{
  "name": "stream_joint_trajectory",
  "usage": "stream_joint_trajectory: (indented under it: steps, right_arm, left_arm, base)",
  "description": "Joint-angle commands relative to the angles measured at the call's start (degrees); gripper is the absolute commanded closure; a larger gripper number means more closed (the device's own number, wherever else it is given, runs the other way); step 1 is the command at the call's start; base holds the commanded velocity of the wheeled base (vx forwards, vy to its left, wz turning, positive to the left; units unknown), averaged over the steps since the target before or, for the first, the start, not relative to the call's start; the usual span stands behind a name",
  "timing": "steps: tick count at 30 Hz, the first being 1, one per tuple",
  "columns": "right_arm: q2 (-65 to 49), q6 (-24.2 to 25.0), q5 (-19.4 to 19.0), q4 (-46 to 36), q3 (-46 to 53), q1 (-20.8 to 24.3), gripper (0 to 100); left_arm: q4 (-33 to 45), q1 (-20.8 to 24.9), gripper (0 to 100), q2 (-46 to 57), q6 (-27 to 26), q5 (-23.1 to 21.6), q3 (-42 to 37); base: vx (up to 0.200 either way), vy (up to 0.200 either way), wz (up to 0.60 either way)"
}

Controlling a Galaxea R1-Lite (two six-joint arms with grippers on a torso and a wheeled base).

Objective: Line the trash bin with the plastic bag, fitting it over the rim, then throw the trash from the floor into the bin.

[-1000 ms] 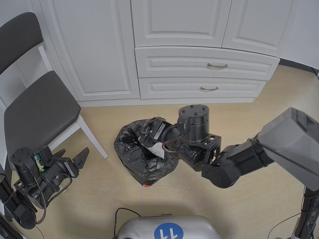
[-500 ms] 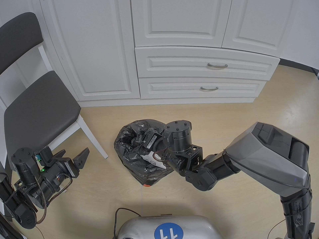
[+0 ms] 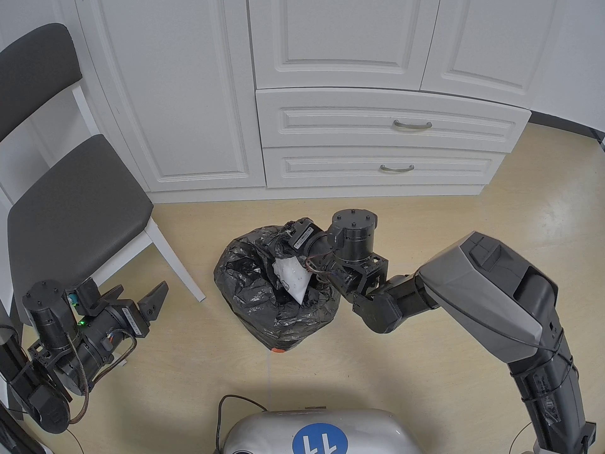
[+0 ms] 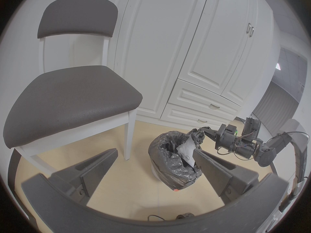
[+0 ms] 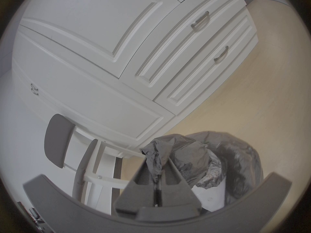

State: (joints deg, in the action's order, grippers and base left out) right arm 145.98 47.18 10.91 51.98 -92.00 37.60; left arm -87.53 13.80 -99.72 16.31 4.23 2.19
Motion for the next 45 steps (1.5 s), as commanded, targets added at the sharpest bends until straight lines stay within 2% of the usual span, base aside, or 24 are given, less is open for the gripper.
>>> stream_joint_trajectory:
  steps: [1,8,12,14,15,23,30,39,45]
  right_arm:
    - [4.9,-0.3,-1.4,-0.5,-4.4,-2.0,100]
    - [1.8,-0.3,-1.3,-1.4,0.6,-0.6,100]
    - [-1.1,-0.4,-1.3,0.8,7.3,2.8,100]
    - [-1.1,-0.4,-1.3,0.8,7.3,2.8,100]
    - [-0.6,-0.9,-1.3,0.7,8.8,5.3,100]
    - [-4.9,-1.6,-0.7,0.7,12.9,9.2,100]
    - [-6.4,-0.3,-1.8,-2.1,10.8,6.3,100]
    - [3.3,1.7,-1.3,-13.0,-2.3,1.3,100]
    - [3.3,3.3,-1.3,-13.5,-2.7,1.0,100]
  left_arm:
    - [-0.1,-1.0,0,-2.1,0.0,0.0,0.4]
    - [-0.1,-0.8,0,-4.2,-0.3,0.1,0.4]
    - [-0.1,-0.6,0,-3.9,-0.3,0.1,0.4]
    - [-0.1,-0.6,0,-3.9,-0.3,0.1,0.4]
    - [-0.1,-0.5,0,-3.7,-0.3,0.1,0.4]
    - [-0.1,-0.5,0,-3.8,-0.3,0.1,0.4]
    - [-0.1,-0.6,0,-3.5,-0.3,0.1,0.4]
    - [-0.1,-0.6,0,-3.5,-0.3,0.1,0.4]
    - [-0.1,-0.6,0,-3.6,-0.3,0.1,0.4]
  base:
    - [0.000,0.000,0.00]
    - [0.000,0.000,0.00]
    - [0.000,0.000,0.00]
    - [0.000,0.000,0.00]
    - [0.000,0.000,0.00]
    - [0.000,0.000,0.00]
    - [0.000,0.000,0.00]
    - [0.000,0.000,0.00]
    - [0.000,0.000,0.00]
